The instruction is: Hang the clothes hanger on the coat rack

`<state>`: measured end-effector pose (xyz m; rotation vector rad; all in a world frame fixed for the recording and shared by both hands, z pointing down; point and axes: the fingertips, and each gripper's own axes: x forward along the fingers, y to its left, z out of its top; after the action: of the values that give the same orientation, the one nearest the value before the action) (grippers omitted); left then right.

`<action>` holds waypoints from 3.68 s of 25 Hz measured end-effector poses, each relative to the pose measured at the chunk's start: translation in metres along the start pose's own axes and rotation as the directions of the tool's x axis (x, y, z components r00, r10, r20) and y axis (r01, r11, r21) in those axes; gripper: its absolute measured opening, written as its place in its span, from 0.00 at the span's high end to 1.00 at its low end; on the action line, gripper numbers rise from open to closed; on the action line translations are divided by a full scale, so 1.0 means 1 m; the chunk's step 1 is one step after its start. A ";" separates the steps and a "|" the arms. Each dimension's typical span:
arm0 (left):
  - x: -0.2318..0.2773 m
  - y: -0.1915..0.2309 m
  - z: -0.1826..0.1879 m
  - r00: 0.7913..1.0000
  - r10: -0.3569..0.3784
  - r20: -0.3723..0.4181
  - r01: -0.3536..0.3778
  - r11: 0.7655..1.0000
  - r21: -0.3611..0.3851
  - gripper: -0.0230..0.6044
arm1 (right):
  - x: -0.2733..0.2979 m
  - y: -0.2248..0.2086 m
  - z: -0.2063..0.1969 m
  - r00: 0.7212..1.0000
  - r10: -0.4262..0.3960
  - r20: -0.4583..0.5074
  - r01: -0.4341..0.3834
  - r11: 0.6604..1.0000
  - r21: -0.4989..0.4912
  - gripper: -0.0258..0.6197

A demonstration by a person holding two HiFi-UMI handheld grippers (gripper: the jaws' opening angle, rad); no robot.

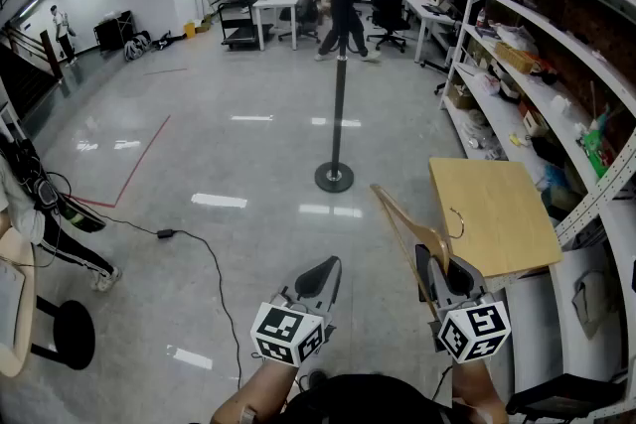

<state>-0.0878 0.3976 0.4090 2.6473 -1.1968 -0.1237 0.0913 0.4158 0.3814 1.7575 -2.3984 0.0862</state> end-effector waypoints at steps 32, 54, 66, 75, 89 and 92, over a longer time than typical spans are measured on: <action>0.192 0.083 0.022 0.997 0.040 -0.061 -0.035 0.997 0.070 0.96 | 0.189 -0.103 0.012 0.992 0.120 0.028 -0.121 0.991 0.051 0.87; 0.340 0.211 0.055 0.999 0.018 -0.042 -0.014 0.997 0.075 0.96 | 0.373 -0.157 0.038 0.993 0.121 0.005 -0.121 0.992 0.025 0.87; 0.383 0.318 0.077 0.999 -0.004 -0.036 0.006 0.999 0.047 0.96 | 0.479 -0.146 0.061 0.995 0.103 -0.001 -0.103 0.994 0.023 0.87; 0.442 0.353 0.081 0.997 0.021 -0.068 -0.017 0.998 0.057 0.96 | 0.548 -0.173 0.063 0.985 0.170 0.012 -0.170 0.985 0.038 0.87; 0.553 0.396 0.095 0.986 0.149 -0.080 -0.142 0.985 0.097 0.96 | 0.668 -0.232 0.072 0.919 0.394 -0.015 -0.394 0.919 -0.021 0.87; 0.563 0.405 0.094 0.980 0.179 -0.088 -0.171 0.981 0.092 0.96 | 0.689 -0.234 0.066 0.902 0.430 -0.036 -0.431 0.902 -0.026 0.87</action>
<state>-0.0263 -0.2996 0.4283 2.5698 -1.4240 0.0853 0.1058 -0.3139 0.4198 1.1698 -2.7037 0.1243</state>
